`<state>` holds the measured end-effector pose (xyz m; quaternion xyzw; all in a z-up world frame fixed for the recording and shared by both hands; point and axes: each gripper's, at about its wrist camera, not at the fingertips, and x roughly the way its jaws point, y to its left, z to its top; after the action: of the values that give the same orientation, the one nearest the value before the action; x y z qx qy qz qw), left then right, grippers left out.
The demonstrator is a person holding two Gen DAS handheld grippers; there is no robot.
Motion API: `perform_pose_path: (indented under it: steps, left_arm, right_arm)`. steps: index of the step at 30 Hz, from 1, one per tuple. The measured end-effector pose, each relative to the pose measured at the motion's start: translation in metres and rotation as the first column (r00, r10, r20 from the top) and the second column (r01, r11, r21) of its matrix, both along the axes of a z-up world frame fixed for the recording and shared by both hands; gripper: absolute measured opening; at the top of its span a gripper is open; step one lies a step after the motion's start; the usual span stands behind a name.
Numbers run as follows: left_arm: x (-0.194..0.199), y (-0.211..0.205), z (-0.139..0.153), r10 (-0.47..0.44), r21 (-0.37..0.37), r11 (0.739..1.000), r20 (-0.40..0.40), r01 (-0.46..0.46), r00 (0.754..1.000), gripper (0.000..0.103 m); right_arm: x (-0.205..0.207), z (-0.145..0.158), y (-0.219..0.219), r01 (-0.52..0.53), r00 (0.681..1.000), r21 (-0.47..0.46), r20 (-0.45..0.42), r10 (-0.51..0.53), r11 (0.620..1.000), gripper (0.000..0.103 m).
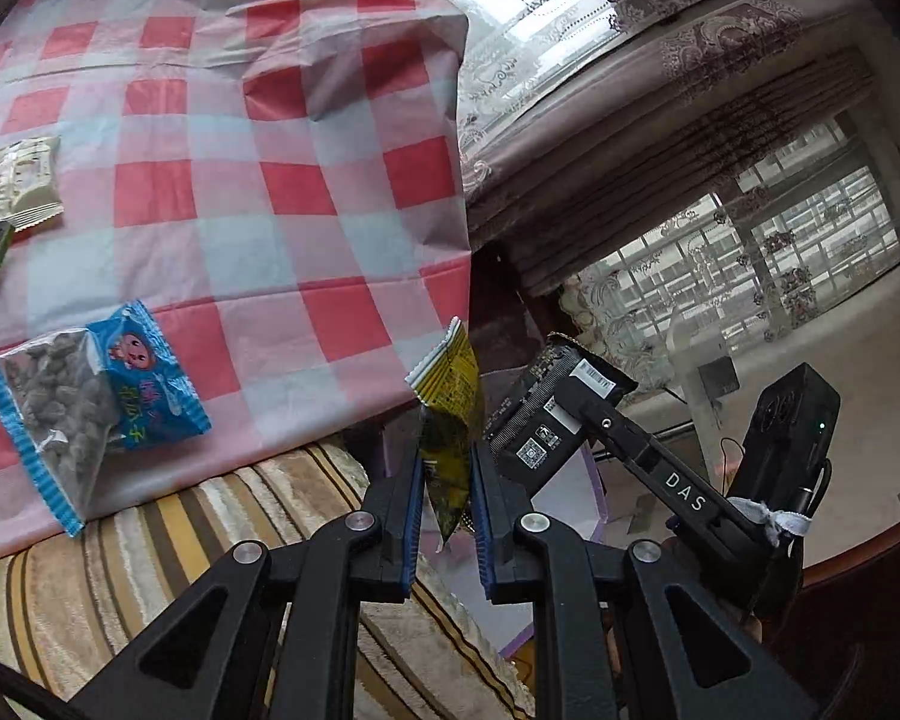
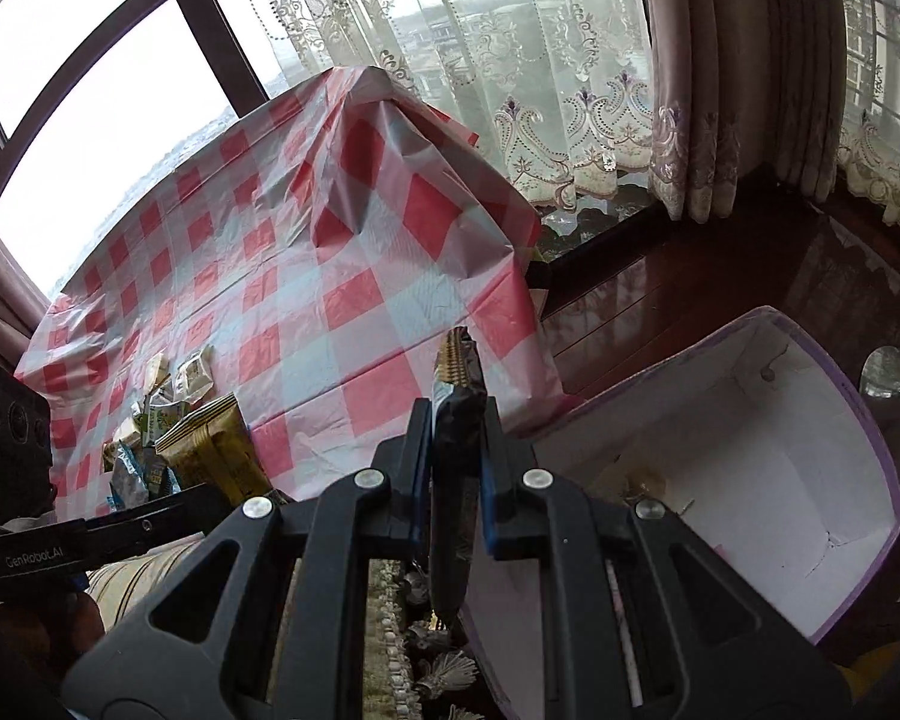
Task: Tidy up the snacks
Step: 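Carry both snacks into the white box and open both tools to release them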
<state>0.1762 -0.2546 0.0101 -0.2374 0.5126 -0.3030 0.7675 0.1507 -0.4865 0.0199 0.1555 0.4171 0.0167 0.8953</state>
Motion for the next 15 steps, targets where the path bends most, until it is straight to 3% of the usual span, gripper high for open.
perform_pose_path:
  steps: [7,15]
  left_arm:
    - [-0.002,-0.068,-0.019,-0.159,0.114,0.980,-0.061,0.166,0.985,0.015]
    - [-0.004,-0.124,-0.040,-0.301,0.212,0.923,-0.121,0.321,0.946,0.016]
  right_arm:
    - [-0.018,-0.035,-0.040,0.087,0.992,-0.056,-0.082,-0.091,0.995,0.017]
    - [-0.030,-0.070,-0.066,0.141,0.972,-0.091,-0.176,-0.155,0.986,0.017]
